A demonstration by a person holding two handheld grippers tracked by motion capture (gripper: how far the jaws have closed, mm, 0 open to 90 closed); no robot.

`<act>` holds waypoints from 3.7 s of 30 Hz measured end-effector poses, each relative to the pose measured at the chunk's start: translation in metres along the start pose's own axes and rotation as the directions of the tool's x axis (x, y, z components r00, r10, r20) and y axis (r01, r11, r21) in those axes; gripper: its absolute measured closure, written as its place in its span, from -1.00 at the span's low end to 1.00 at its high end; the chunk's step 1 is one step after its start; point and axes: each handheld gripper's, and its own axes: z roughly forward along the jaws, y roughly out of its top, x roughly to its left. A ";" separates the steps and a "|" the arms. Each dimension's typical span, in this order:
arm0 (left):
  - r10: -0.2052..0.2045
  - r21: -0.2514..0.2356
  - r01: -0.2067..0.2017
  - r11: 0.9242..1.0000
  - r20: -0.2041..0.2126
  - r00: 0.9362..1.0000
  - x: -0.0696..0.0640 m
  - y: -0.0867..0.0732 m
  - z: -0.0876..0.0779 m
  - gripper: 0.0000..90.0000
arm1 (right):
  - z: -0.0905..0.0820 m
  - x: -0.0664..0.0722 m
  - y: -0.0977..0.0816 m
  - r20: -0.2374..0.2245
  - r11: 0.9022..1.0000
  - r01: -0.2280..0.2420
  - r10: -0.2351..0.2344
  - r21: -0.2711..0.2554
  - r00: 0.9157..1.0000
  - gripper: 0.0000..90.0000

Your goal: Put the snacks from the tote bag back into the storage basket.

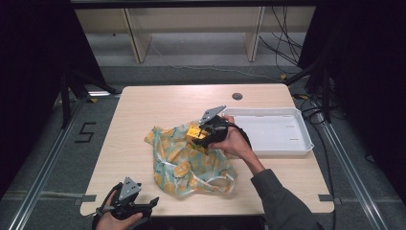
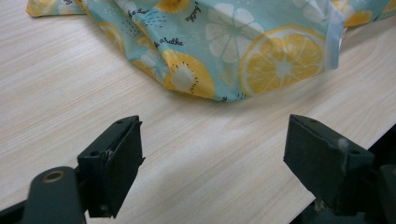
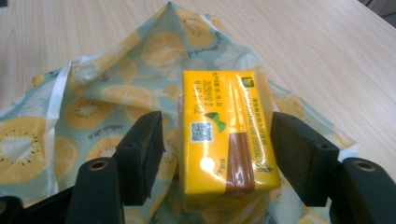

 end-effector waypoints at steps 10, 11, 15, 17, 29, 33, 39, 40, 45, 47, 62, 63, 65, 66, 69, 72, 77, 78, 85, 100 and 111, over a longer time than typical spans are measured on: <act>0.010 -0.015 -0.010 1.000 -0.002 1.000 0.000 0.000 0.001 -0.58 | 0.012 -0.001 -0.002 -0.005 0.999 0.013 -0.013 0.038 1.000 -0.08; 0.009 -0.015 -0.009 1.000 -0.002 1.000 0.000 0.000 0.001 -0.58 | 0.012 -0.001 -0.003 -0.009 0.999 0.012 -0.011 0.041 1.000 -0.08; 0.011 -0.015 -0.011 1.000 -0.003 1.000 0.000 0.000 0.001 -0.58 | 0.016 -0.002 -0.003 -0.005 0.999 0.016 -0.016 0.045 1.000 -0.06; 0.012 -0.015 -0.012 1.000 -0.005 1.000 0.000 0.000 0.001 -0.58 | 0.019 -0.001 -0.004 -0.006 0.999 0.015 -0.015 0.046 1.000 -0.04; -0.005 -0.014 0.005 1.000 0.006 1.000 -0.001 -0.002 0.005 -0.58 | 0.021 -0.006 -0.005 -0.028 0.999 0.016 -0.015 0.040 0.999 0.06; 0.019 -0.003 -0.019 1.000 -0.001 1.000 0.000 -0.002 0.005 -0.58 | 0.021 -0.008 -0.006 -0.044 0.999 0.021 -0.019 0.039 0.999 0.09; -0.001 -0.003 0.001 1.000 0.010 1.000 -0.001 -0.002 0.006 -0.58 | 0.021 -0.012 -0.007 -0.078 1.000 0.001 0.001 0.031 0.997 0.14; -0.001 -0.003 0.001 1.000 0.010 1.000 -0.001 -0.002 0.006 -0.58 | 0.021 -0.012 -0.007 -0.076 0.999 0.003 -0.001 0.035 0.997 0.14; 0.013 -0.002 -0.013 1.000 0.004 1.000 0.000 -0.002 0.005 -0.58 | 0.020 -0.011 -0.006 -0.086 0.999 -0.001 0.005 0.047 0.996 0.15; 0.001 0.000 -0.001 1.000 0.007 1.000 -0.001 -0.002 0.006 -0.58 | 0.019 -0.010 -0.003 -0.088 0.999 0.003 0.002 0.048 0.996 0.15; 0.027 0.003 -0.027 1.000 0.007 1.000 0.000 -0.001 0.005 -0.58 | -0.020 -0.005 0.028 -0.093 0.999 0.012 -0.016 -0.046 0.996 0.15; 0.020 0.000 -0.020 1.000 0.007 1.000 0.000 -0.001 0.005 -0.58 | -0.022 -0.004 0.029 -0.087 0.999 0.009 -0.013 -0.050 0.996 0.15; 0.017 0.000 -0.017 1.000 0.008 1.000 0.000 -0.001 0.005 -0.58 | -0.028 -0.003 0.032 -0.087 0.998 0.015 -0.020 -0.059 0.996 0.15; 0.017 0.001 -0.017 1.000 0.009 1.000 0.000 -0.001 0.005 -0.58 | -0.031 -0.003 0.033 -0.082 0.998 0.004 -0.009 -0.058 0.997 0.15; 0.012 0.000 -0.012 1.000 0.011 1.000 0.000 -0.002 0.005 -0.58 | -0.038 -0.005 0.034 -0.087 0.998 0.011 -0.017 -0.066 0.996 0.15; 0.013 -0.005 -0.013 1.000 0.003 1.000 0.000 -0.001 0.005 -0.58 | -0.047 -0.004 0.033 -0.083 0.998 -0.006 0.000 -0.068 0.997 0.15; 0.018 -0.005 -0.018 1.000 0.001 1.000 0.000 -0.001 0.005 -0.58 | -0.064 -0.006 0.030 -0.072 0.996 0.008 -0.015 -0.090 0.997 0.16; 0.015 -0.009 -0.015 1.000 0.004 1.000 0.000 -0.001 0.005 -0.58 | -0.067 -0.006 0.030 -0.070 0.995 0.005 -0.012 -0.100 0.997 0.16; 0.009 -0.007 -0.009 1.000 0.005 1.000 0.000 -0.002 0.006 -0.58 | -0.089 -0.008 0.021 -0.056 0.993 0.011 -0.018 -0.120 0.998 0.16; 0.032 0.005 -0.032 0.999 0.000 0.999 0.000 -0.001 0.006 -0.58 | -0.130 -0.022 -0.009 -0.022 0.991 -0.022 0.019 -0.131 1.000 0.16; 0.030 0.010 -0.030 0.999 -0.007 1.000 0.000 -0.002 0.006 -0.58 | -0.138 -0.040 -0.034 0.033 0.993 -0.066 0.070 -0.103 0.997 0.16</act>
